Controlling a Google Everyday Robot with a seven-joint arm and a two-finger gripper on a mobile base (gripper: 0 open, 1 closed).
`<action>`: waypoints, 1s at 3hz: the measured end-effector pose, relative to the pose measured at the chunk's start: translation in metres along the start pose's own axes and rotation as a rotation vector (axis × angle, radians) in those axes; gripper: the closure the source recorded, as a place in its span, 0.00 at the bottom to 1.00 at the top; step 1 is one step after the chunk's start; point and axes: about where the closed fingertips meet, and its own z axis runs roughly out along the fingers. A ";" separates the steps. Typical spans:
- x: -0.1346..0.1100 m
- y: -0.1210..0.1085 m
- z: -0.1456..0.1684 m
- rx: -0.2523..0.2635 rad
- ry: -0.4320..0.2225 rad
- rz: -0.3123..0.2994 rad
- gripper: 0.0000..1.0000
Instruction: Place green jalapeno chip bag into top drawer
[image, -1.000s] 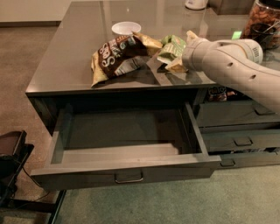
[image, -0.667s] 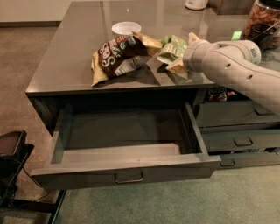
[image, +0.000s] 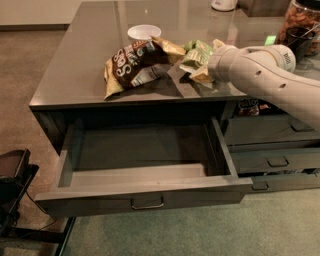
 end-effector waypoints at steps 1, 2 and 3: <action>-0.001 -0.001 0.000 0.000 0.000 0.000 0.44; 0.007 0.015 0.011 -0.024 0.008 0.035 0.68; 0.007 0.015 0.011 -0.025 0.008 0.036 0.91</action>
Offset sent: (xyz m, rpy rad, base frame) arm 0.0053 0.0125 -0.0469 0.0665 0.0735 -0.0170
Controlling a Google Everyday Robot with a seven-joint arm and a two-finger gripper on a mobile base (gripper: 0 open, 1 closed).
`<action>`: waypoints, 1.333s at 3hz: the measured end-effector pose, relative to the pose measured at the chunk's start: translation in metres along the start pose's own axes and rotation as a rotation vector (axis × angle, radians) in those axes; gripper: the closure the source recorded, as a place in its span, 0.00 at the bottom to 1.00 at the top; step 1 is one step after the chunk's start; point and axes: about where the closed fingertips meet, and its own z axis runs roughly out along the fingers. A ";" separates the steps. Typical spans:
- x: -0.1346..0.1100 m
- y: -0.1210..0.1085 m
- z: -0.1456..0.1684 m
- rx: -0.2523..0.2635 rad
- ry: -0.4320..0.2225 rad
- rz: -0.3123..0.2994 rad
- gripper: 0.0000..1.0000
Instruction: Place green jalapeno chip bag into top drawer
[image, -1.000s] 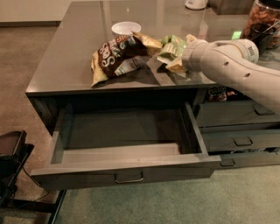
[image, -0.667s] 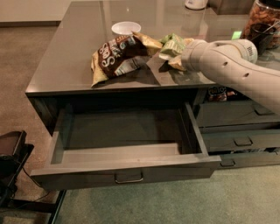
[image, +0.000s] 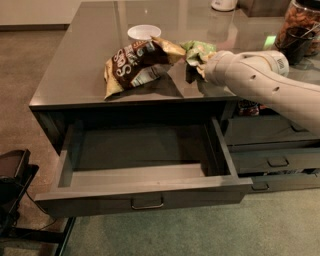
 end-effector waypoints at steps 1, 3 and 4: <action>0.000 0.000 0.000 0.000 0.000 0.000 1.00; -0.031 -0.044 -0.023 0.011 -0.019 -0.100 1.00; -0.048 -0.083 -0.052 0.007 -0.033 -0.151 1.00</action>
Offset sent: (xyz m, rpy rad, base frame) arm 0.0062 -0.0151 0.0607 -0.0904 -0.0468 0.0659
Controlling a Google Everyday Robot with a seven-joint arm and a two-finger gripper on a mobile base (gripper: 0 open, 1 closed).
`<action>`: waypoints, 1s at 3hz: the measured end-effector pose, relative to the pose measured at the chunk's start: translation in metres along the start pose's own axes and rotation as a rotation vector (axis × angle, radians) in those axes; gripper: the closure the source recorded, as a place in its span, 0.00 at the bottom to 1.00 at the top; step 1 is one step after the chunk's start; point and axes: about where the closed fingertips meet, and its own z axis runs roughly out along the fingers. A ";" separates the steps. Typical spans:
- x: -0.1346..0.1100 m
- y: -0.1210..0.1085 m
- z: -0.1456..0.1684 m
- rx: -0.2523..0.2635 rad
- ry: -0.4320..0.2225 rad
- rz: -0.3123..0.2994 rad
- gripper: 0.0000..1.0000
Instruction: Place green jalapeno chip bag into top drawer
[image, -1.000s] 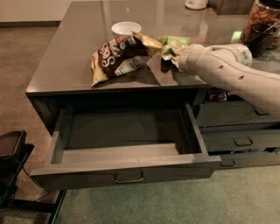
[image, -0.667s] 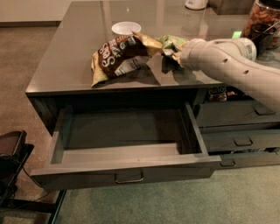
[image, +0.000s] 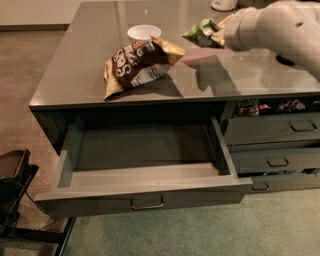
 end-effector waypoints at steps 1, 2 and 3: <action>-0.010 -0.040 -0.045 -0.003 -0.010 -0.075 1.00; -0.030 -0.066 -0.094 0.019 -0.055 -0.123 1.00; -0.031 -0.065 -0.092 0.016 -0.056 -0.128 1.00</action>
Offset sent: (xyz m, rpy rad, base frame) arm -0.0956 -0.0438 0.1690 -0.0976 -0.1511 0.1225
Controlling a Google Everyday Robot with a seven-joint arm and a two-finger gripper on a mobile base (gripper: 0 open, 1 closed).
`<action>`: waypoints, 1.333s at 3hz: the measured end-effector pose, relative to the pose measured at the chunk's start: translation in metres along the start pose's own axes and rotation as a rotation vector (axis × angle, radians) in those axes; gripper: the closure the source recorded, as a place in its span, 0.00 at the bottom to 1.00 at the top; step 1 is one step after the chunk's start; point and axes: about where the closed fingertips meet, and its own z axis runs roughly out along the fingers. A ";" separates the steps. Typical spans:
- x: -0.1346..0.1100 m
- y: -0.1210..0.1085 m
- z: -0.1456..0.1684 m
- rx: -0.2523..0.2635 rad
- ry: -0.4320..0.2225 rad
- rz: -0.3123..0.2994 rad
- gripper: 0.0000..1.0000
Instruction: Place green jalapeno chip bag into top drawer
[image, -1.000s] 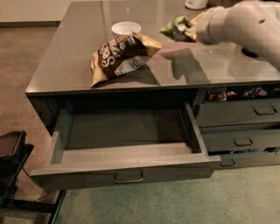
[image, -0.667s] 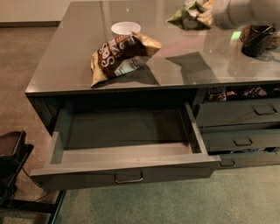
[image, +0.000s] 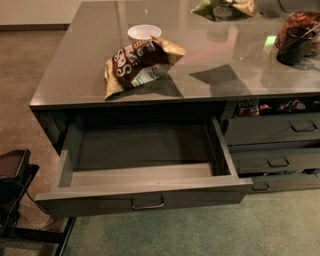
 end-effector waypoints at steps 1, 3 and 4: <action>-0.003 0.001 0.002 -0.007 -0.049 -0.018 1.00; -0.022 -0.004 -0.052 -0.078 -0.367 -0.061 1.00; -0.036 -0.015 -0.104 -0.110 -0.492 -0.112 1.00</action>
Offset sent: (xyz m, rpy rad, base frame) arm -0.0461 0.0066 0.0243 0.0608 -0.1169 0.4751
